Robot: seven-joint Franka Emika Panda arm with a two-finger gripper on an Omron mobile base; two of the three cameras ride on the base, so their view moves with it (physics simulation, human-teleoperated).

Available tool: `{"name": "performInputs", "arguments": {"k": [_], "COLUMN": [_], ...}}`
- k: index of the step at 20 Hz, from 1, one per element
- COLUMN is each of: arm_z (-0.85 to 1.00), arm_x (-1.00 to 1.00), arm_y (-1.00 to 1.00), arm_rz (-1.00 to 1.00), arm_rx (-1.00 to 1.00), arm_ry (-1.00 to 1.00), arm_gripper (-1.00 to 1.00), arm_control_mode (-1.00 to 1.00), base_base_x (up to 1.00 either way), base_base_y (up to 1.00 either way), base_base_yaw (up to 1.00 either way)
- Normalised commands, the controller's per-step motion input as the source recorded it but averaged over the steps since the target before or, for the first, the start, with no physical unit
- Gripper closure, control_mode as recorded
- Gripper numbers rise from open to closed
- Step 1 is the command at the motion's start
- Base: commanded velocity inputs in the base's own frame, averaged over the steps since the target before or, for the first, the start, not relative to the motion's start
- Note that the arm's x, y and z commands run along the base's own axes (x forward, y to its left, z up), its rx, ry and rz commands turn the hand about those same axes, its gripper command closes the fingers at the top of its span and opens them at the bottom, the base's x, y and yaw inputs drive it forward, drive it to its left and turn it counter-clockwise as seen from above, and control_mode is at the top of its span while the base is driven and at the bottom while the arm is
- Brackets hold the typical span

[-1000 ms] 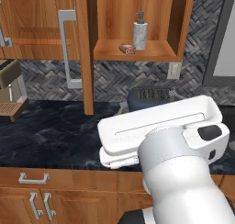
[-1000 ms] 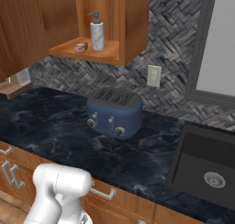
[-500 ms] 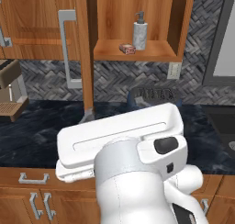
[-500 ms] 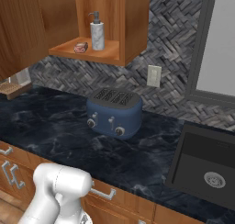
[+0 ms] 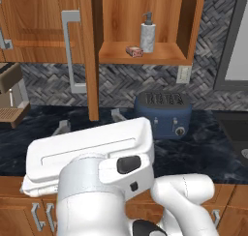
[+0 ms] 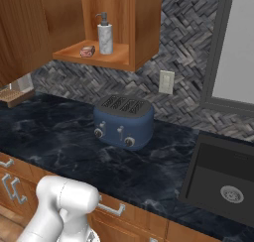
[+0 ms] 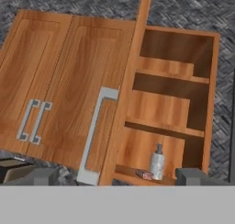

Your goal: Pick up the bar soap and soap dispenser from the sink, and place them back in the cabinet, and close the cabinet door.

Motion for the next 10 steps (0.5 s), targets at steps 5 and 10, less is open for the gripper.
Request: {"name": "performInputs", "arguments": {"k": [5, 10], "arm_z": [-0.12, -0.05], "arm_x": [0.46, 0.55], "arm_y": [0.23, 0.01], "arm_rz": [-0.02, -0.07], "arm_rx": [0.0, 0.0], "arm_ry": [-0.1, -0.09], "arm_gripper": [-1.0, -1.0], "arm_control_mode": [-1.0, -1.0], "base_base_x": [0.0, 0.0], "base_base_y": [0.0, 0.0], "base_base_yaw": [0.0, 0.0]}}
